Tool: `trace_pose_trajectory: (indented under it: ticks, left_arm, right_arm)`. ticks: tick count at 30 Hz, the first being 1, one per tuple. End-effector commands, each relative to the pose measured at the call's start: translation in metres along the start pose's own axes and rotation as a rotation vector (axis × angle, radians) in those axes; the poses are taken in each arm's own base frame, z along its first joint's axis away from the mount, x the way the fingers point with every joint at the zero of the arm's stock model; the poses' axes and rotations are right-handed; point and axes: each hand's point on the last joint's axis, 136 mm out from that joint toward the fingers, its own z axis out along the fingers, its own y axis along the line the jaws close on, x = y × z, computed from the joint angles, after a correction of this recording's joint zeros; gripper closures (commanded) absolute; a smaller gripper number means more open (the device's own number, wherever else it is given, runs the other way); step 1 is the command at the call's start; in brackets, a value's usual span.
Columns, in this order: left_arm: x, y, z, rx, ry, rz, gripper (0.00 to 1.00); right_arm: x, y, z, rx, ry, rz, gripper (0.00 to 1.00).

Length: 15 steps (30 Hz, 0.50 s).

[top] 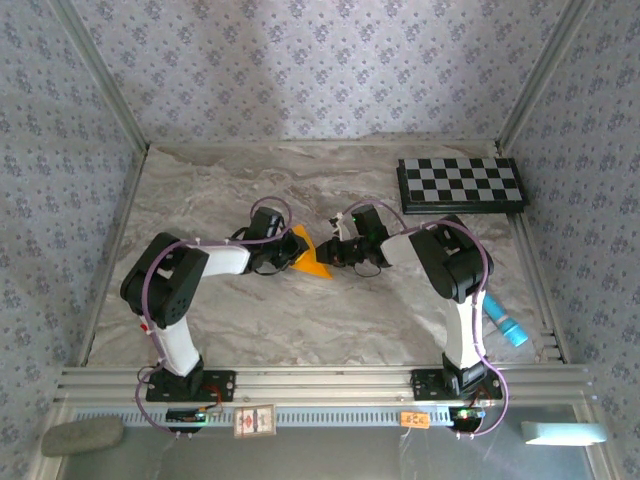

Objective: Fold a paper plane with a square sheet of paper (pick it up from the middle)
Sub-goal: Fourth fold the wing at the center of the table.

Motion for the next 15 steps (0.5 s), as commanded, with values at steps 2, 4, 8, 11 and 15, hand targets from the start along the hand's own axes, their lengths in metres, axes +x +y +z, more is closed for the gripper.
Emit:
trace_pose_trajectory:
  ticks: [2,4,8,11,15]
  left_arm:
    - [-0.006,-0.005,-0.003,0.003,-0.007,-0.017,0.86]
    - [-0.009,-0.008,-0.008,0.018,-0.021,-0.014,0.86]
    - [-0.017,-0.013,-0.023,0.058,-0.058,-0.01,0.82]
    - [-0.018,-0.013,-0.03,0.08,-0.07,-0.009,0.8]
    - [-0.013,-0.019,-0.028,0.128,-0.042,0.001,0.8]
  right_arm:
    - [0.015,-0.038,-0.002,0.108,0.028,0.083,0.86]
    - [0.014,-0.036,-0.002,0.095,0.03,0.096,0.88]
    - [0.015,-0.038,-0.002,0.075,0.036,0.125,0.91]
    - [0.013,-0.038,-0.003,0.061,0.033,0.171,0.91]
    - [0.012,-0.04,-0.004,0.052,0.035,0.209,0.92]
